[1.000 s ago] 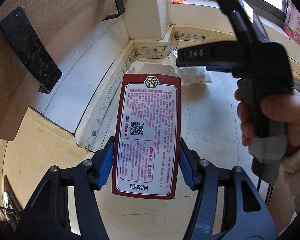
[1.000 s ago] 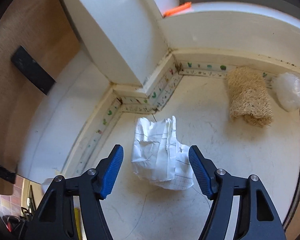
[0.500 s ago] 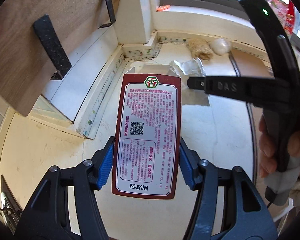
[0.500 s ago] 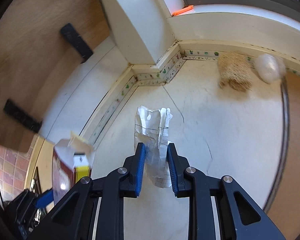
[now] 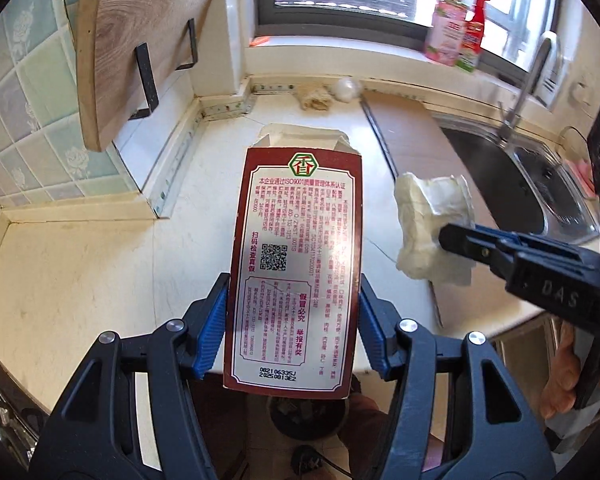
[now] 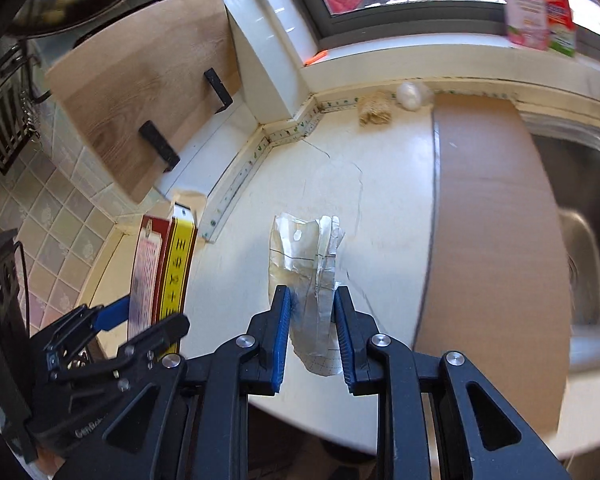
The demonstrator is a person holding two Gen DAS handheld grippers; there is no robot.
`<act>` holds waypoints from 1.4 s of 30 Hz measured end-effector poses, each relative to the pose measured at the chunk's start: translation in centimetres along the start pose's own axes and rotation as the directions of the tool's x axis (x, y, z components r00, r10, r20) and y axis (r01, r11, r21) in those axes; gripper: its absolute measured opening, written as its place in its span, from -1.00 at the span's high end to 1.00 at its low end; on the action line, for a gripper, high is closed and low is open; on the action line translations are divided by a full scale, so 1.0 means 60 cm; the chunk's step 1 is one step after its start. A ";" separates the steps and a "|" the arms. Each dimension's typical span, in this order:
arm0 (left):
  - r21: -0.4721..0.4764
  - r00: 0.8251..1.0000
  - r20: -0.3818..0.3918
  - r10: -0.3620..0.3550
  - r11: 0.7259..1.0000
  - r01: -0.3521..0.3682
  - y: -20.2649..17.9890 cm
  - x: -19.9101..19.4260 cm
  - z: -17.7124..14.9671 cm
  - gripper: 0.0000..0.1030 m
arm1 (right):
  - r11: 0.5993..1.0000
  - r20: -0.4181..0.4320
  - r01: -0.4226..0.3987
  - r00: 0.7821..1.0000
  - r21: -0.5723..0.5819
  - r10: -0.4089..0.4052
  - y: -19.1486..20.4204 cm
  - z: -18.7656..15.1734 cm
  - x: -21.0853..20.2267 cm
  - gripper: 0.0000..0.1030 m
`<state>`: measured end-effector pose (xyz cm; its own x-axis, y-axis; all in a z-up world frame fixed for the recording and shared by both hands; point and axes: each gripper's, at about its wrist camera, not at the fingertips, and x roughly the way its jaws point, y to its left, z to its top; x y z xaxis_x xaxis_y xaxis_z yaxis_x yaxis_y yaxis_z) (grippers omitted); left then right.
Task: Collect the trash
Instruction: 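Carry the red-white carton and white bag down over the black bin with both tools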
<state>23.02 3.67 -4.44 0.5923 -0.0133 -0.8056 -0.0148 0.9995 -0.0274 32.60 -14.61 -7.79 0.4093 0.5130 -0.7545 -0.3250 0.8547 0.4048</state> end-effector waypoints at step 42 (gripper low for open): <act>-0.141 0.925 -0.368 -0.097 0.989 0.047 -0.063 0.141 -0.496 -0.07 | 0.984 -0.352 0.125 0.933 0.128 -0.072 -0.089 -0.575 0.065 0.59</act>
<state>4.11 -1.05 -28.76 0.2530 -0.1192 -0.9601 -0.1003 0.9838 -0.1486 6.52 -19.92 -30.68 0.1053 0.3888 -0.9153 -0.1593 0.9151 0.3704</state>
